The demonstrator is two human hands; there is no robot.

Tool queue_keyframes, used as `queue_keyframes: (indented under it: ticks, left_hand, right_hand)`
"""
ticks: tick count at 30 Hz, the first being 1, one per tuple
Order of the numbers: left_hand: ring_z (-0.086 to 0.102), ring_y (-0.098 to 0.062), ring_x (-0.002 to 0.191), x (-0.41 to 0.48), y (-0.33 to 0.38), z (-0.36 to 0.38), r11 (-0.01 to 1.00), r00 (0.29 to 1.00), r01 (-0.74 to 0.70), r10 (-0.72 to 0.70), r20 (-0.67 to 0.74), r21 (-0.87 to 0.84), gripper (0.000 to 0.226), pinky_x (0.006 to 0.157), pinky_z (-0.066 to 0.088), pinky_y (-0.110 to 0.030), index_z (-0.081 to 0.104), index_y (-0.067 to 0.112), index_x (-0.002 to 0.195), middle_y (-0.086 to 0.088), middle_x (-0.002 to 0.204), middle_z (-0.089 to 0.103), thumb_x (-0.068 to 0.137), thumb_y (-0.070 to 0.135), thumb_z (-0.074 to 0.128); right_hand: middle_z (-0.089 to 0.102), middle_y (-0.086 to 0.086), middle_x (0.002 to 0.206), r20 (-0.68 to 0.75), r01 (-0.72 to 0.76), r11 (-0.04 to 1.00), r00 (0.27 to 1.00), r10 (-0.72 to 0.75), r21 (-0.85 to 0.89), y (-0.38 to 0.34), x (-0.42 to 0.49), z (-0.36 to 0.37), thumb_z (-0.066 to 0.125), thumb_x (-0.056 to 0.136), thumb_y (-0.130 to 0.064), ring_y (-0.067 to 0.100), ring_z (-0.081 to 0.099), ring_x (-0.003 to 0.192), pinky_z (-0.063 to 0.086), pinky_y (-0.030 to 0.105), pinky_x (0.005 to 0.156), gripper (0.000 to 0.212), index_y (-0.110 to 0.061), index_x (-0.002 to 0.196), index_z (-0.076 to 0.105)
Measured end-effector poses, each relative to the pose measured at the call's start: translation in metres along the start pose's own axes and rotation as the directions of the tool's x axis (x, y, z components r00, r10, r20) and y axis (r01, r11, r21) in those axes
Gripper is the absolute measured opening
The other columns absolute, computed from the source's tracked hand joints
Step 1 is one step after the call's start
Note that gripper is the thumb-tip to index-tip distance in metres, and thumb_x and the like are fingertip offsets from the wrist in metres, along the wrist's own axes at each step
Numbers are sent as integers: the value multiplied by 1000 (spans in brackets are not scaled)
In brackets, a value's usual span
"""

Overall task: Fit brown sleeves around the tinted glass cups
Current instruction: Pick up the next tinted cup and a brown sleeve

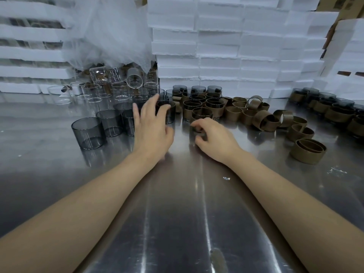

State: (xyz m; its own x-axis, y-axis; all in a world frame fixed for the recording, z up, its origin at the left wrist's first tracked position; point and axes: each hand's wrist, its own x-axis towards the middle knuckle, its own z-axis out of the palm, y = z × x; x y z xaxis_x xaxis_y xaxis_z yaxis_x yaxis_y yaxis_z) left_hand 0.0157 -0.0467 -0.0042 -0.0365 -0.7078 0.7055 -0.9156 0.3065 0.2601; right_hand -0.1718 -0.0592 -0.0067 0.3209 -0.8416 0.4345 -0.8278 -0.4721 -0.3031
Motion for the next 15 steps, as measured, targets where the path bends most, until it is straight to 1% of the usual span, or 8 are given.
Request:
queue_keyframes:
  ticks: [1,3,5,8,10,12,13,15]
  left_hand:
    - [17,-31,147,-1,0,1,999,999,44,-45,25,20,58,117,-13,-48,46,10,139,-16,156,25,82,9,59]
    - [4,-33,149,-3,-2,3,986,983,149,-155,94,67,67,113,-17,-54,35,10,145,-18,158,11,84,16,61]
    - [0,-34,148,-3,-4,6,967,959,232,-245,142,106,69,113,-16,-59,30,10,146,-18,158,6,86,22,63]
    - [7,-33,146,-3,-7,8,953,940,273,-293,172,131,69,114,-11,-60,31,10,146,-16,155,11,86,25,63]
    - [15,-32,142,-3,-7,9,958,946,264,-279,165,108,67,115,-9,-59,34,11,144,-14,152,16,86,24,63]
    - [21,-30,137,-3,-4,8,967,955,246,-254,151,73,64,116,-6,-58,36,11,143,-12,147,20,85,21,62]
    - [23,-29,134,-4,-3,8,970,960,236,-241,143,53,63,116,-5,-57,37,11,142,-11,144,21,85,19,62]
    - [27,-26,128,-3,-1,7,975,968,223,-222,120,5,62,117,-2,-55,38,10,142,-10,138,24,84,15,60]
  right_hand:
    - [56,0,122,16,-33,999,999,33,-11,4,1,1,54,87,-19,19,51,115,47,40,90,43,-20,131,54]
    - [52,4,132,47,-97,995,994,97,-1,13,2,1,55,89,-20,22,48,123,43,39,99,48,-18,137,50]
    - [48,5,141,75,-137,990,988,135,22,18,3,1,55,90,-23,23,45,129,39,37,105,53,-18,142,45]
    - [37,2,153,149,-142,990,978,143,-17,22,5,3,50,94,-30,23,34,139,31,39,112,59,-22,150,33]
    - [21,1,161,222,-156,984,960,172,-90,23,8,4,44,97,-38,22,18,147,20,41,118,62,-25,154,22]
    - [11,0,163,274,-177,973,938,213,-148,24,9,4,38,98,-44,22,10,150,13,43,120,64,-26,155,16]
    - [11,0,163,286,-179,970,932,221,-166,23,10,4,37,98,-45,22,11,149,12,43,120,63,-26,155,16]
    - [18,1,162,285,-167,970,935,212,-175,22,9,3,36,99,-45,23,15,148,14,45,120,59,-26,154,23]
